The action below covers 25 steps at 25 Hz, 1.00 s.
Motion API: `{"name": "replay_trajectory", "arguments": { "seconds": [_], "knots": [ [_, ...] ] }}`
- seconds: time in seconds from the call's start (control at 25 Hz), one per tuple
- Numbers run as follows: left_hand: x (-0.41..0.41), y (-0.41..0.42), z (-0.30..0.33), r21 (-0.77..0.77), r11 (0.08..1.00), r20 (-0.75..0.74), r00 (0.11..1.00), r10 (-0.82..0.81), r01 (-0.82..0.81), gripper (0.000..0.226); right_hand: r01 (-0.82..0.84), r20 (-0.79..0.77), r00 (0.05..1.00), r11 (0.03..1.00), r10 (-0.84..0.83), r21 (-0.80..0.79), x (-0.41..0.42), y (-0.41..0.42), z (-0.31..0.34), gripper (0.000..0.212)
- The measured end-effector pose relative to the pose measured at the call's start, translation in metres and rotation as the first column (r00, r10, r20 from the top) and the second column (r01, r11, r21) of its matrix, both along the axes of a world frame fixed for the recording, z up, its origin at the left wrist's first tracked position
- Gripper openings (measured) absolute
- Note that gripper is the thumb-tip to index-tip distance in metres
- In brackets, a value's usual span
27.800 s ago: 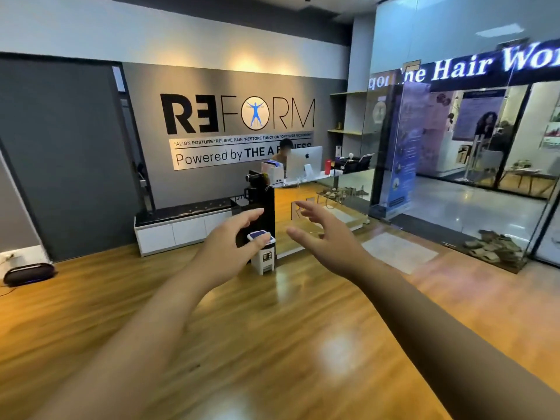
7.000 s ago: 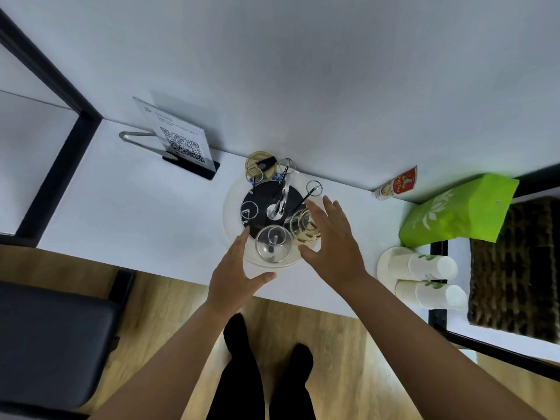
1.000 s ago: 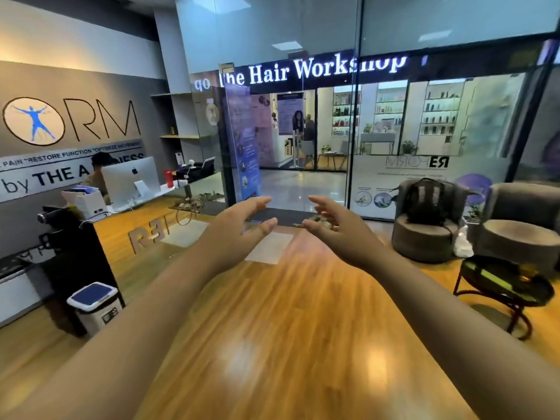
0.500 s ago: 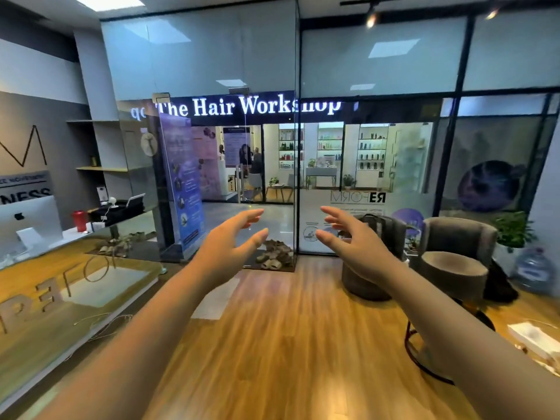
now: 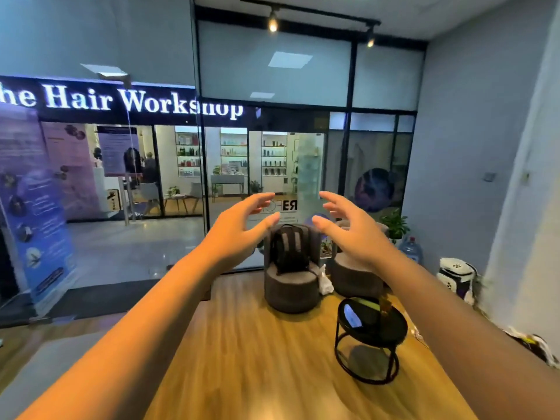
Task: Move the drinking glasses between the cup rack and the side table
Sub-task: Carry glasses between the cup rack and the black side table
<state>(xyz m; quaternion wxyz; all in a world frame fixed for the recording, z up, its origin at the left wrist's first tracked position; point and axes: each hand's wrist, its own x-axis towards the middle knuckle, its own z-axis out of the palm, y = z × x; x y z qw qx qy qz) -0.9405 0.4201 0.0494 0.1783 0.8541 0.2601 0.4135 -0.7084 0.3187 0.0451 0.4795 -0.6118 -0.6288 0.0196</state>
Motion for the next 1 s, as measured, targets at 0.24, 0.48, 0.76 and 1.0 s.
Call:
{"name": "replay_trajectory", "arguments": {
  "seconds": [0.24, 0.48, 0.76, 1.0],
  "knots": [
    [0.053, 0.115, 0.007, 0.045, 0.987, -0.053, 0.987, -0.151, 0.154, 0.055, 0.225, 0.001, 0.974, 0.974, -0.225, 0.034, 0.043, 0.068, 0.001, 0.06],
    [0.127, 0.187, -0.002, 0.049, 0.96, -0.008, 0.961, -0.276, 0.276, 0.054, 0.346, -0.007, 0.938, 0.938, -0.345, 0.015, 0.101, 0.108, 0.001, 0.061],
    [0.262, 0.277, -0.028, -0.001, 0.937, -0.047, 0.936, -0.348, 0.348, 0.055, 0.397, 0.004, 0.918, 0.918, -0.397, -0.026, 0.216, 0.193, -0.007, 0.066],
    [0.366, 0.371, -0.032, -0.047, 0.939, -0.039, 0.938, -0.343, 0.341, 0.055, 0.426, -0.003, 0.904, 0.903, -0.427, -0.059, 0.32, 0.277, -0.023, 0.073]
  ]
}}
